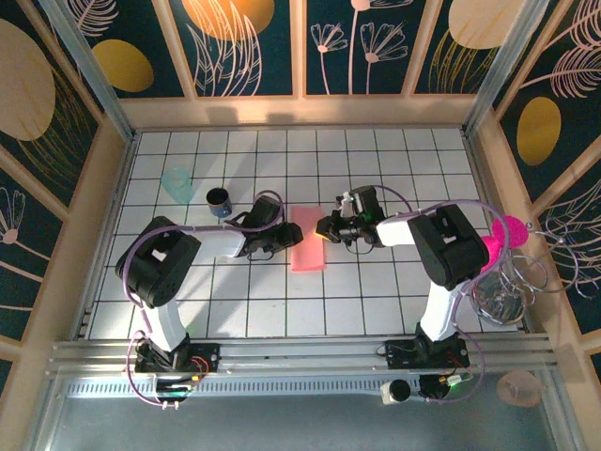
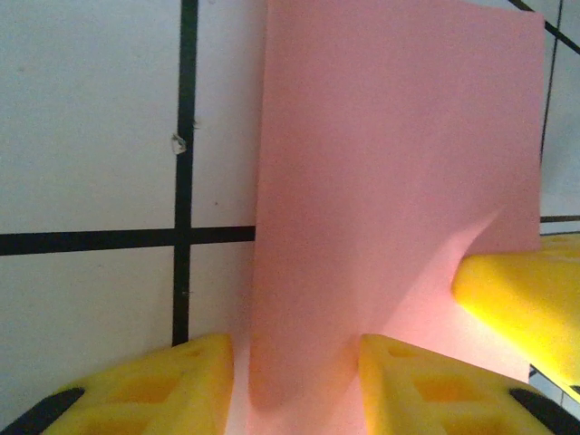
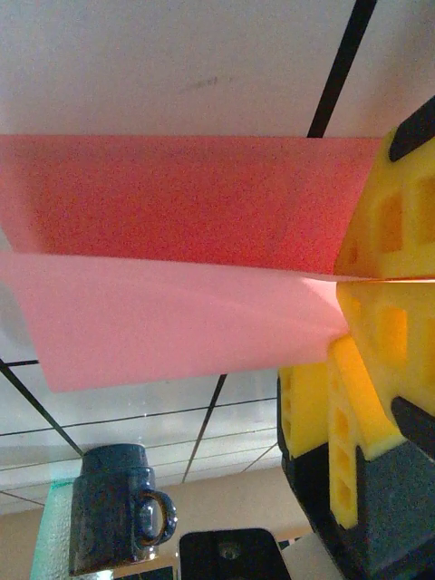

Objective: Fold a paper plane with a square sheet of paper (pick it up from the middle)
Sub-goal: First fold in half a square sheet of paper at the center of the table, then hold the square sheet of paper at the center of the table.

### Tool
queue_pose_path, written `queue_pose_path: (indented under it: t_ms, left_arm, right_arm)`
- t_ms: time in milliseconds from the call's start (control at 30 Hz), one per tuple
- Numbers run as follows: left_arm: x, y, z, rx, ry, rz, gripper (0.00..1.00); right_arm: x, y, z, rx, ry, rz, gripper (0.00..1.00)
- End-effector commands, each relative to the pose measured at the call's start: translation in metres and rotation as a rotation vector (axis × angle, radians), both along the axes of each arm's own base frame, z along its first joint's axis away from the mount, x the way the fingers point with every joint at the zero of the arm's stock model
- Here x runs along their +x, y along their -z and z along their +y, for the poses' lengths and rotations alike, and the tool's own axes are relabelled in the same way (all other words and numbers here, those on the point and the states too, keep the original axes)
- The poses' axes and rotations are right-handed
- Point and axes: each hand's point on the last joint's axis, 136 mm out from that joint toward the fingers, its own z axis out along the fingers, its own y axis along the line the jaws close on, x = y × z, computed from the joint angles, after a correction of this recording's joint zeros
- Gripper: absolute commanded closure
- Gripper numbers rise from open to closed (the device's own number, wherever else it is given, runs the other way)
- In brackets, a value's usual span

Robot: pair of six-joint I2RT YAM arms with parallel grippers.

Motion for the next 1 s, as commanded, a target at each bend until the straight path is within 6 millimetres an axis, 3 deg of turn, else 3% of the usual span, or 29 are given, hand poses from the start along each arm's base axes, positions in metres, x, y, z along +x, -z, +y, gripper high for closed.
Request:
queue_pose_path:
  t_ms: [0,133,267,433,600,733,967]
  left_arm:
    - [-0.013,0.035,0.017,0.135,-0.023,0.081,0.61]
    - [-0.022,0.059,0.028,0.196,-0.037,0.129,0.64]
    - [-0.029,0.076,0.035,0.238,-0.032,0.156,0.65]
    - [-0.038,0.094,0.049,0.297,-0.056,0.196,0.65]
    - [-0.046,0.110,0.048,0.290,-0.071,0.239,0.64]
    - [-0.054,0.123,0.048,0.312,-0.049,0.269,0.63]
    - [-0.075,0.143,0.066,0.384,0.004,0.309,0.58]
  right_arm:
    - [0.010,-0.007,-0.002,-0.004,-0.002,-0.025,0.85]
    - [0.019,-0.019,-0.017,-0.046,0.032,-0.064,0.68]
    - [0.031,-0.035,-0.039,-0.116,0.079,-0.136,0.62]
    - [0.043,-0.046,-0.055,-0.171,0.090,-0.202,0.61]
    - [0.051,-0.049,-0.056,-0.185,0.076,-0.234,0.61]
    - [0.050,-0.052,-0.056,-0.173,0.074,-0.244,0.60]
    - [0.049,-0.048,-0.058,-0.172,0.075,-0.240,0.60]
